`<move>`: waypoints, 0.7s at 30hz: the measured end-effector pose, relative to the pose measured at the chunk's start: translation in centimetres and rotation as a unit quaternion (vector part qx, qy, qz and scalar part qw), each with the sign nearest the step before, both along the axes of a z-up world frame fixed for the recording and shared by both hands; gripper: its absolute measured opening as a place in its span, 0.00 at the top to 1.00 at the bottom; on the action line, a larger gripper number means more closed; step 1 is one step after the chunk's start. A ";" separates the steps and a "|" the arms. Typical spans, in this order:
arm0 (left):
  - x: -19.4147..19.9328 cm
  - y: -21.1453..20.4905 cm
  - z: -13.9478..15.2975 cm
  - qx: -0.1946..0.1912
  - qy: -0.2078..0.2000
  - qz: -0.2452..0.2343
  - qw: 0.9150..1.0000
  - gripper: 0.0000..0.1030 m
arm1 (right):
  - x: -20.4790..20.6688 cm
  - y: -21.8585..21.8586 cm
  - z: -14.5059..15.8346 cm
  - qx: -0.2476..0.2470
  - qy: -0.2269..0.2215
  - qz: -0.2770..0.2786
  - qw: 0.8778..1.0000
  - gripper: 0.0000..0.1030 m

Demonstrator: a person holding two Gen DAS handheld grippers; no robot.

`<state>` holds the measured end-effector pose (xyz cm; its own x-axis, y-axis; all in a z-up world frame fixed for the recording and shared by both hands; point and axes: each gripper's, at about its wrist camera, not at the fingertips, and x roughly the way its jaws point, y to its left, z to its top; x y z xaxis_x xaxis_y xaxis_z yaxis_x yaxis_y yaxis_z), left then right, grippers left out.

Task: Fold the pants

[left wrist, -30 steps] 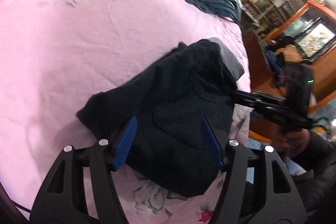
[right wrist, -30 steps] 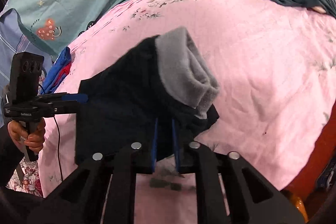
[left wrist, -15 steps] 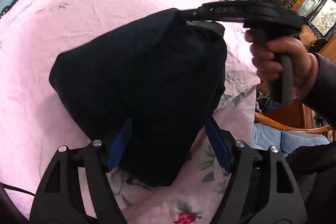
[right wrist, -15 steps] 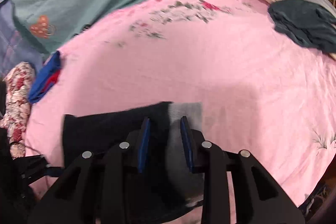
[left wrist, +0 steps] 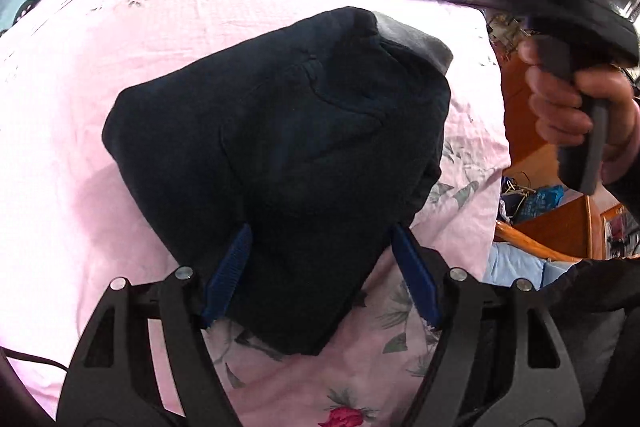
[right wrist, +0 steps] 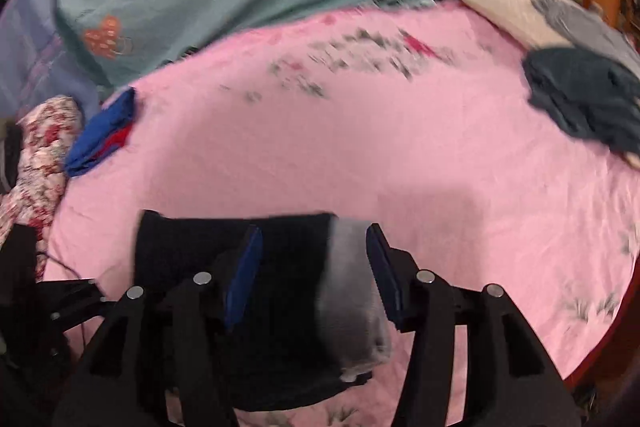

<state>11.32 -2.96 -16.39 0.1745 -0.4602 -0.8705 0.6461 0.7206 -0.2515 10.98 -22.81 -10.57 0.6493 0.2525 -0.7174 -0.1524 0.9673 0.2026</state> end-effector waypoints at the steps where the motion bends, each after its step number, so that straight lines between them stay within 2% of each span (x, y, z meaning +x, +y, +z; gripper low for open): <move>1: 0.0 -0.1 0.0 0.002 0.002 0.004 1.000 0.28 | 0.1 0.4 0.1 0.012 0.000 0.021 1.000 0.48; 3: 0.0 -0.2 -0.1 0.006 0.002 0.010 1.000 0.28 | 0.8 0.7 -1.0 0.029 0.017 0.045 0.998 0.48; 5: -0.1 -0.1 -0.2 0.006 0.004 0.019 1.000 0.28 | 2.1 0.4 -3.7 0.031 0.065 0.050 0.996 0.50; 6: 0.0 0.0 -0.1 0.001 0.007 0.027 1.000 0.28 | 2.9 0.0 -5.9 0.023 0.095 0.046 0.994 0.56; 7: 0.1 0.2 0.1 -0.003 0.010 0.033 0.999 0.27 | 3.0 -0.3 -6.9 0.014 0.096 0.046 0.994 0.58; 9: 0.4 1.5 0.8 -0.012 0.015 0.057 0.998 0.26 | 2.6 0.1 -6.1 -0.003 0.086 0.057 0.995 0.59; 11: 0.8 4.1 1.6 -0.023 0.011 0.110 0.994 0.18 | 1.4 1.1 -3.7 -0.013 0.060 0.080 0.995 0.57; 14: 1.4 8.8 1.3 -0.026 0.030 0.205 0.978 0.17 | -0.8 2.6 -1.1 -0.036 0.023 0.132 0.990 0.57; 16: 1.3 11.5 0.6 -0.025 0.044 0.259 0.965 0.17 | -2.4 3.9 -0.6 -0.042 0.015 0.166 0.985 0.57; 19: 0.9 14.1 -0.1 -0.027 0.054 0.308 0.950 0.17 | -4.8 6.1 -0.8 -0.048 0.014 0.217 0.975 0.56; 21: 0.4 15.1 -0.3 -0.040 0.063 0.327 0.942 0.17 | -6.3 8.1 -1.4 -0.071 0.006 0.260 0.963 0.56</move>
